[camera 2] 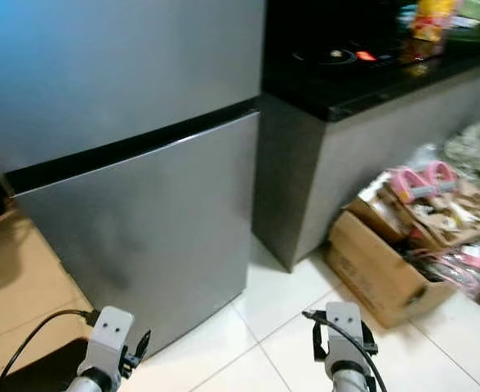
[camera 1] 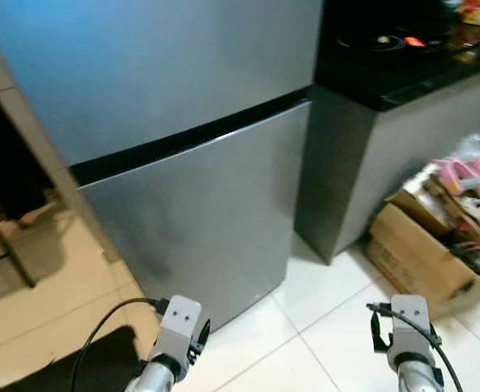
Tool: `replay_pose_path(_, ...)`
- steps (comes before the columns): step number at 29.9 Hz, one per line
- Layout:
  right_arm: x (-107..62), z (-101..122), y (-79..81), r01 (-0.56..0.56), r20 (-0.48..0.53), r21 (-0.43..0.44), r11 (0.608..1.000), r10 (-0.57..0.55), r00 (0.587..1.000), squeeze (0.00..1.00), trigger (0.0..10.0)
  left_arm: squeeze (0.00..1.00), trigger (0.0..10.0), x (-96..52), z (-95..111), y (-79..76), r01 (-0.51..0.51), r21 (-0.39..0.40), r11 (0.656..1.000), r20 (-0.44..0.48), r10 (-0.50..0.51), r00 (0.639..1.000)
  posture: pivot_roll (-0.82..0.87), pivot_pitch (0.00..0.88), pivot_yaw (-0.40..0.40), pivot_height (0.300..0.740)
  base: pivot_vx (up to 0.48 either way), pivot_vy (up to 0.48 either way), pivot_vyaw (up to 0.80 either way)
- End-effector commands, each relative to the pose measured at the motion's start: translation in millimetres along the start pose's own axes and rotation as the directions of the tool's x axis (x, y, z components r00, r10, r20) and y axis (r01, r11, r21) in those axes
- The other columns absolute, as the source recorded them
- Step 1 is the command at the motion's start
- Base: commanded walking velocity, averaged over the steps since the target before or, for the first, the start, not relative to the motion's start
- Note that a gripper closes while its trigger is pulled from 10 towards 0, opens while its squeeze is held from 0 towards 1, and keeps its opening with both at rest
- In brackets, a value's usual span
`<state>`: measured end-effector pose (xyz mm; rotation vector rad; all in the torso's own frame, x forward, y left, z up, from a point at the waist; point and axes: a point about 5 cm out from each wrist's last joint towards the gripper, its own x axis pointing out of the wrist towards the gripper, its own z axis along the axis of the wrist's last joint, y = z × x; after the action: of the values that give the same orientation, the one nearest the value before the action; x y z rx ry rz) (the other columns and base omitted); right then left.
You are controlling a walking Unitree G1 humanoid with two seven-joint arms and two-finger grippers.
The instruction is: Restocking fridge
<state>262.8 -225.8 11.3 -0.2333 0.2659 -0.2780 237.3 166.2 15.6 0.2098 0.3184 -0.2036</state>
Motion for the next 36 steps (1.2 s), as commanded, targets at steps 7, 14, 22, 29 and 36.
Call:
replay_pose_path(7, -2.8, -8.0, 0.5, -0.003, -0.035, -0.007, 1.000, 0.003, 0.999, 0.00, 10.0, 0.00, 10.0, -3.4, -4.6, -3.5, -0.002, -0.008, 1.000, -0.029, 0.002, 1.000, -0.08, 0.105, 0.038, 0.740, 0.000, 0.000, 0.80)
replay_pose_path(14, -3.1, -8.4, 0.7, -0.005, -0.035, -0.012, 1.000, 0.005, 0.999, 0.00, 10.0, 0.00, 10.0, -3.8, -5.4, -4.0, -0.005, -0.011, 1.000, -0.036, 0.005, 0.999, -0.08, 0.105, 0.038, 0.740, 0.000, 0.000, 0.79)
replay_pose_path(22, -3.8, -9.5, 0.8, -0.007, -0.037, -0.013, 1.000, 0.006, 0.999, 0.00, 10.0, 0.00, 10.0, -4.3, -6.7, -4.8, -0.008, -0.011, 1.000, -0.042, 0.007, 0.999, -0.08, 0.108, 0.037, 0.740, 0.000, 0.000, 0.79)
replay_pose_path(29, -4.1, -9.8, 1.2, -0.009, -0.037, -0.013, 1.000, 0.009, 0.999, 0.00, 10.0, 0.00, 10.0, -4.4, -7.0, -5.0, -0.012, -0.010, 1.000, -0.047, 0.011, 0.999, -0.08, 0.109, 0.036, 0.740, 0.000, 0.000, 0.79)
replay_pose_path(36, -4.2, -9.9, 1.9, -0.013, -0.036, -0.010, 1.000, 0.012, 0.999, 0.00, 10.0, 0.00, 10.0, -4.7, -7.6, -5.4, -0.013, -0.010, 1.000, -0.051, 0.013, 0.999, -0.08, 0.110, 0.037, 0.740, 0.000, 0.000, 0.79)
